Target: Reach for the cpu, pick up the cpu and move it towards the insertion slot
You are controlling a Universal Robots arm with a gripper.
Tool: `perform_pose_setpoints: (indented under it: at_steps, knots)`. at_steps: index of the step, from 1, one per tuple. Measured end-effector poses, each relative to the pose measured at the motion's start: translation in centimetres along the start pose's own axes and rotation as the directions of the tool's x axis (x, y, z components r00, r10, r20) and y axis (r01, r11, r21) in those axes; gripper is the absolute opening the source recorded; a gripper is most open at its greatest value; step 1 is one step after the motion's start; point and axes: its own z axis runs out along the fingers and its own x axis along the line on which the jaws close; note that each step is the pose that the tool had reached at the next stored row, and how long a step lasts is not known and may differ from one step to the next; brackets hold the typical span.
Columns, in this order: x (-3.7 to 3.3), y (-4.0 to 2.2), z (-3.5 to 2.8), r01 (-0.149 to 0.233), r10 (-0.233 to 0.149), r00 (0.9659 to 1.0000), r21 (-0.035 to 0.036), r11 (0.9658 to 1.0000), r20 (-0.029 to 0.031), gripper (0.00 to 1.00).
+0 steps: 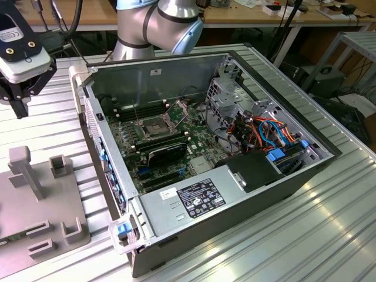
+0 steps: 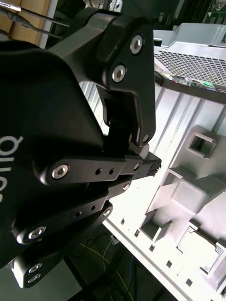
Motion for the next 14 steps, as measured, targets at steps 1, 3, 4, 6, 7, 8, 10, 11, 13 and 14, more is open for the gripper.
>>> perform_pose_setpoints:
  at_steps: [1, 3, 4, 6, 7, 8, 10, 11, 13, 14]
  knots:
    - [0.15, -0.01, 0.01, 0.000, 0.000, 1.0000, 0.0000, 1.0000, 0.0000, 0.11]
    - [0.52, -0.04, 0.03, 0.000, 0.000, 1.0000, 0.0000, 1.0000, 0.0000, 0.11]
    - [0.65, -0.05, 0.04, 0.000, 0.000, 1.0000, 0.0000, 1.0000, 0.0000, 0.11]
    - [0.94, -0.08, 0.05, 0.000, 0.000, 1.0000, 0.0000, 1.0000, 0.0000, 0.11]
    - [1.09, -0.09, 0.06, 0.000, 0.000, 1.0000, 0.0000, 1.0000, 0.0000, 0.11]
    - [1.24, -0.10, 0.07, 0.000, 0.000, 1.0000, 0.0000, 1.0000, 0.0000, 0.11]
    - [1.63, -0.13, 0.10, 0.000, 0.000, 1.0000, 0.0000, 1.0000, 0.0001, 0.11]
    - [1.93, -0.16, 0.11, 0.000, 0.000, 1.0000, 0.0001, 1.0000, -0.0001, 0.11]
    - [2.60, -0.24, 0.17, 0.000, 0.000, 1.0000, 0.0000, 1.0000, 0.0000, 0.11]
    - [2.84, -0.27, 0.19, 0.000, 0.000, 1.0000, 0.0000, 1.0000, 0.0000, 0.11]
